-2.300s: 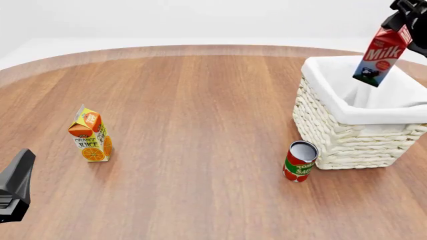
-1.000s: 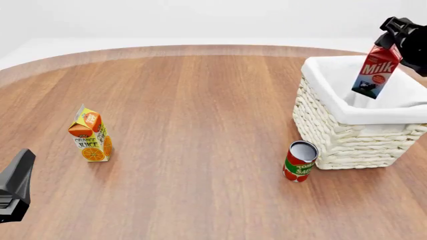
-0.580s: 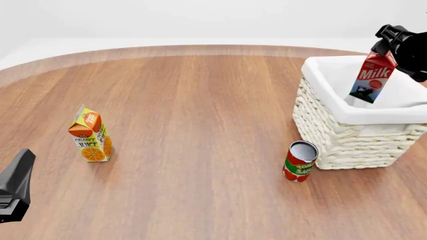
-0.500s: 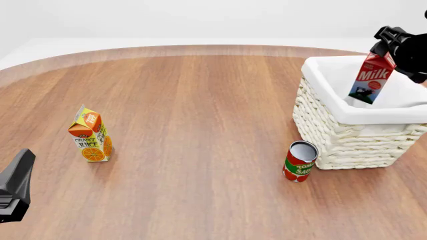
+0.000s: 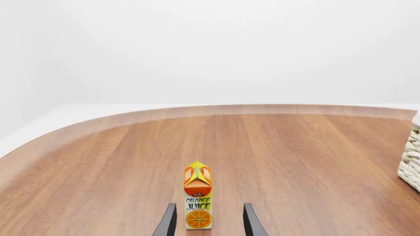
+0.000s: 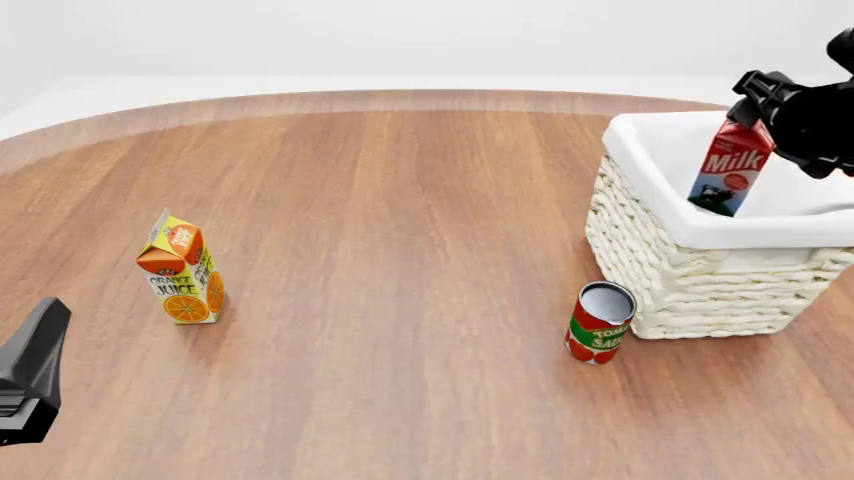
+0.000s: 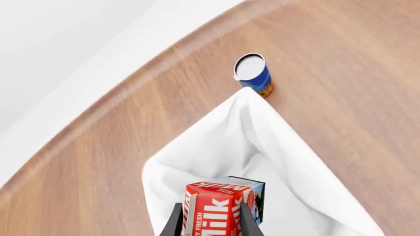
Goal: Pick the milk and place it in the basket.
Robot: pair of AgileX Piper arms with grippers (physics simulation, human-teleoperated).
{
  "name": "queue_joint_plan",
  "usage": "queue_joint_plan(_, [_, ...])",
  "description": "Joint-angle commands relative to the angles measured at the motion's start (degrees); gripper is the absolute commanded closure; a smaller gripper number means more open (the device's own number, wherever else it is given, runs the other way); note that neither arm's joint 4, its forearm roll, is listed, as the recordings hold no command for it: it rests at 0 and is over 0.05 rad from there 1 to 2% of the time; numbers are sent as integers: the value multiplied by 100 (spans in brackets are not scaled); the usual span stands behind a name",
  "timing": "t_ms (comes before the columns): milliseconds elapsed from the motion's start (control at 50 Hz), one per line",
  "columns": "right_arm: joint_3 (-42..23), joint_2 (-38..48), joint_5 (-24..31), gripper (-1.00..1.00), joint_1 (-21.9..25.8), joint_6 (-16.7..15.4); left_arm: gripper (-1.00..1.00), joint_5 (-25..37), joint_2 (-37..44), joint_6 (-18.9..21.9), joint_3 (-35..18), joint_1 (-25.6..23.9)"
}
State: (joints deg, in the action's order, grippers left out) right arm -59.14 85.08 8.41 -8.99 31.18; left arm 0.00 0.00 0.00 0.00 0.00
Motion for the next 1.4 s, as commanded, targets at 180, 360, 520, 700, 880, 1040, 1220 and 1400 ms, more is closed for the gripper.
queue_joint_plan(180, [-69, 224, -258, 100, 13, 54, -100, 0, 0, 0, 0, 0])
queue_joint_plan(360, [-57, 312, -322, 100, -4, 29, -100, 0, 0, 0, 0, 0])
queue_joint_plan(520, [-48, 375, -364, 100, -14, 6, -100, 0, 0, 0, 0, 0])
queue_joint_plan(700, [-32, 454, -419, 100, -19, -16, -100, 0, 0, 0, 0, 0])
queue_joint_plan(880, [-44, 546, -469, 100, -36, -45, -100, 0, 0, 0, 0, 0])
queue_joint_plan(1040, [-65, 650, -526, 100, -30, -69, -100, 0, 0, 0, 0, 0])
queue_joint_plan(1220, [-48, 733, -595, 100, -27, -93, -100, 0, 0, 0, 0, 0])
queue_joint_plan(1400, [-40, 794, -650, 100, -33, -106, -100, 0, 0, 0, 0, 0])
